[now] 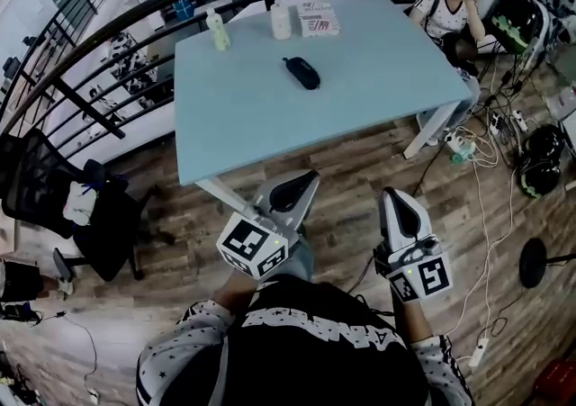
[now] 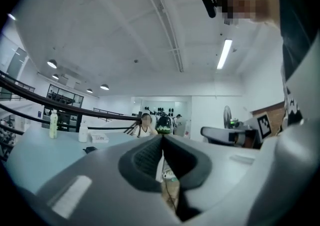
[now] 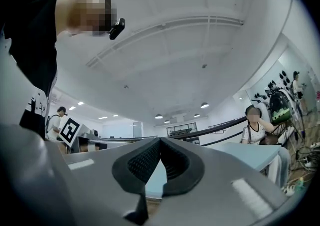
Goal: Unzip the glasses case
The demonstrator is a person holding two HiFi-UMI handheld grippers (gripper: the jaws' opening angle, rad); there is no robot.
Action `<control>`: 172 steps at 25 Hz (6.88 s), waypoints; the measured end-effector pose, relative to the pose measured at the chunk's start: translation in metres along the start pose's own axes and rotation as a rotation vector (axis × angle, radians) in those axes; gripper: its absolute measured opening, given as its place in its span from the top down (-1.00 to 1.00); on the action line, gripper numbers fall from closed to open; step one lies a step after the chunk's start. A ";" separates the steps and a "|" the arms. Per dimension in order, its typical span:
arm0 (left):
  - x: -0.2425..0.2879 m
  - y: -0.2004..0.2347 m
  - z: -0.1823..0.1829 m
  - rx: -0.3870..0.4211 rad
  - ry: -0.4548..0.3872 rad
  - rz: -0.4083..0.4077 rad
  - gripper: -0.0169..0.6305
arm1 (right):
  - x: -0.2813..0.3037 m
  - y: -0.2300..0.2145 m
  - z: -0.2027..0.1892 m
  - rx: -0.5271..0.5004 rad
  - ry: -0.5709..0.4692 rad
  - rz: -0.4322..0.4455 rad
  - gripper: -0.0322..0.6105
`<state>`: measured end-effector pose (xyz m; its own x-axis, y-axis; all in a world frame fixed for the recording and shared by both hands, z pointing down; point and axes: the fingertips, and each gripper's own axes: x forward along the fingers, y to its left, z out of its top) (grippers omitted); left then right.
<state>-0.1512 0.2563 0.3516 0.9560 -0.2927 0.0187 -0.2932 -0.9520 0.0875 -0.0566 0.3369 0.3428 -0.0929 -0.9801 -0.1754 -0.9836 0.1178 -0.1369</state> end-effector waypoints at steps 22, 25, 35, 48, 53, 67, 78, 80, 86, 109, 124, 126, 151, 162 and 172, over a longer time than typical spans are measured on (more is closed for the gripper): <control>0.087 0.158 -0.006 -0.085 0.013 0.058 0.95 | 0.169 -0.066 -0.027 -0.044 0.094 0.019 0.92; 0.097 0.183 -0.002 -0.087 0.006 0.062 0.95 | 0.192 -0.073 -0.030 -0.051 0.110 0.015 0.92; 0.112 0.276 0.008 -0.101 -0.013 0.084 0.95 | 0.282 -0.080 -0.041 -0.085 0.134 0.011 0.89; 0.107 0.340 0.001 -0.157 -0.024 0.113 0.95 | 0.346 -0.071 -0.063 -0.093 0.187 0.030 0.76; 0.115 0.355 -0.007 -0.180 -0.009 0.137 0.95 | 0.361 -0.090 -0.076 -0.085 0.231 0.027 0.75; 0.161 0.398 -0.019 -0.212 0.037 0.318 0.95 | 0.426 -0.169 -0.120 -0.009 0.290 0.120 0.60; 0.231 0.429 -0.049 -0.302 0.061 0.389 0.95 | 0.473 -0.217 -0.223 0.054 0.508 0.188 0.22; 0.235 0.436 -0.055 -0.313 0.067 0.419 0.95 | 0.483 -0.219 -0.244 0.051 0.554 0.206 0.11; 0.228 0.453 -0.066 -0.344 0.065 0.518 0.95 | 0.502 -0.211 -0.306 0.007 0.703 0.270 -0.09; 0.177 0.528 -0.057 -0.402 0.085 0.536 0.95 | 0.543 -0.192 -0.375 -0.162 0.900 0.182 -0.35; 0.182 0.516 -0.063 -0.524 0.089 0.459 0.95 | 0.551 -0.178 -0.314 -0.113 0.734 0.195 -0.22; 0.185 0.514 -0.066 -0.535 0.098 0.444 0.95 | 0.552 -0.177 -0.308 -0.111 0.717 0.195 -0.21; 0.242 0.456 -0.042 -0.782 0.027 -0.007 0.95 | 0.548 -0.114 -0.183 -0.209 0.437 0.455 -0.20; 0.268 0.414 -0.034 -0.797 -0.004 -0.020 0.95 | 0.492 -0.098 -0.163 -0.287 0.338 0.742 -0.20; 0.292 0.393 -0.026 -0.761 -0.048 0.010 0.95 | 0.473 -0.108 -0.155 -0.430 0.259 0.857 -0.21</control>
<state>0.0133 -0.2013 0.4178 0.9470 -0.3208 -0.0187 -0.1988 -0.6305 0.7503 -0.0184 -0.1639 0.4261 -0.7794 -0.6013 0.1759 -0.5356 0.7852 0.3109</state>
